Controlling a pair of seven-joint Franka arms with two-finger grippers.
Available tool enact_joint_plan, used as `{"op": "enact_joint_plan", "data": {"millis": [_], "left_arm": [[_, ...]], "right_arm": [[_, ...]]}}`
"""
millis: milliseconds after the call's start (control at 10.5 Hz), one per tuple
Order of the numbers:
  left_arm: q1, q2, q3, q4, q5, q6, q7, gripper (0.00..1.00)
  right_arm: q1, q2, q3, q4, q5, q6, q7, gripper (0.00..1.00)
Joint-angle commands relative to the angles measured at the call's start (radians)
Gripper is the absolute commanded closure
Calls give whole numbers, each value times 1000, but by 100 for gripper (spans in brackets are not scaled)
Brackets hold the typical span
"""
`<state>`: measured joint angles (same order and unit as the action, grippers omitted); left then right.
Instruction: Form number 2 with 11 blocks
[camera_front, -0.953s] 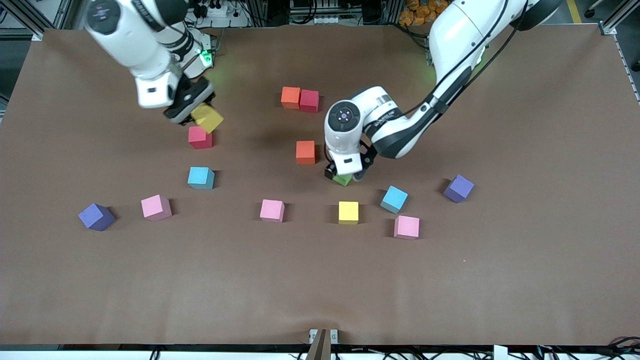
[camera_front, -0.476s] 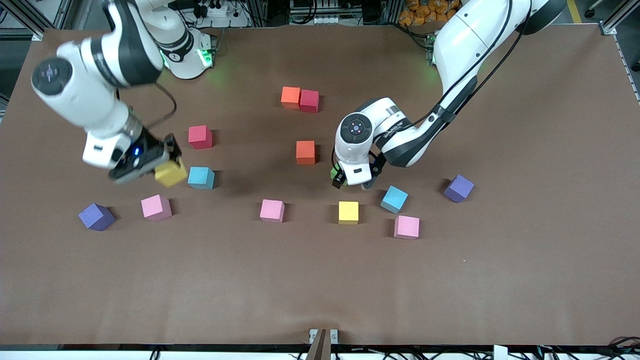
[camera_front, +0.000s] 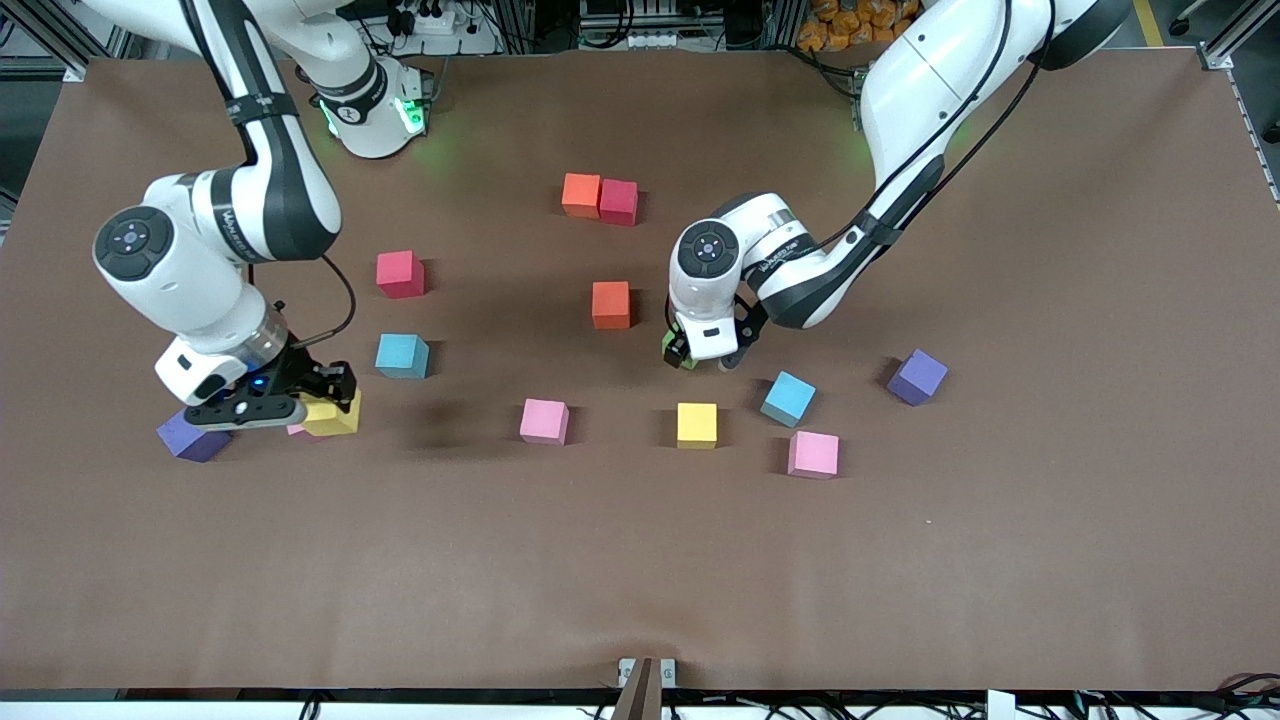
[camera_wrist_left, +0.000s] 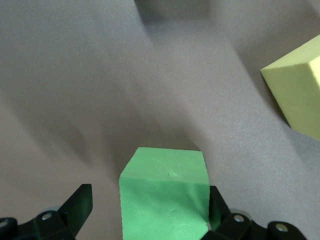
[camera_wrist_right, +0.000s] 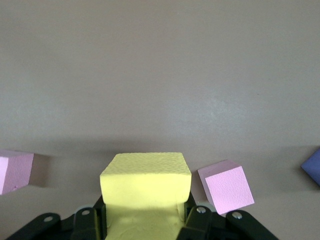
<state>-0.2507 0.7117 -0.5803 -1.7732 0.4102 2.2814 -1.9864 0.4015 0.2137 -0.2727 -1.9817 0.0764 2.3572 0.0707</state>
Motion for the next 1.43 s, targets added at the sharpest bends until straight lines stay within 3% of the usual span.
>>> {"op": "enact_joint_plan", "data": {"millis": [0, 191, 286, 381, 667, 953, 1334], "left_arm": [[7, -9, 0, -32, 29, 45, -8, 0], [8, -8, 6, -31, 29, 50, -8, 2], [8, -9, 14, -31, 29, 52, -8, 60], [8, -8, 14, -31, 29, 52, -6, 100], [14, -23, 14, -47, 16, 46, -78, 100], [15, -134, 2, -147, 10, 32, -275, 100], [24, -184, -122, -204, 9, -23, -575, 100]], "right_arm": [[-10, 4, 12, 17, 0, -9, 40, 58], [-10, 4, 12, 15, 0, -12, 40, 58], [-10, 4, 12, 17, 0, -12, 41, 58], [-10, 4, 12, 15, 0, -13, 40, 58], [-10, 4, 12, 12, 0, -24, 49, 59], [-10, 4, 12, 4, 0, -24, 55, 59], [-7, 4, 12, 4, 0, -49, 55, 59]]}}
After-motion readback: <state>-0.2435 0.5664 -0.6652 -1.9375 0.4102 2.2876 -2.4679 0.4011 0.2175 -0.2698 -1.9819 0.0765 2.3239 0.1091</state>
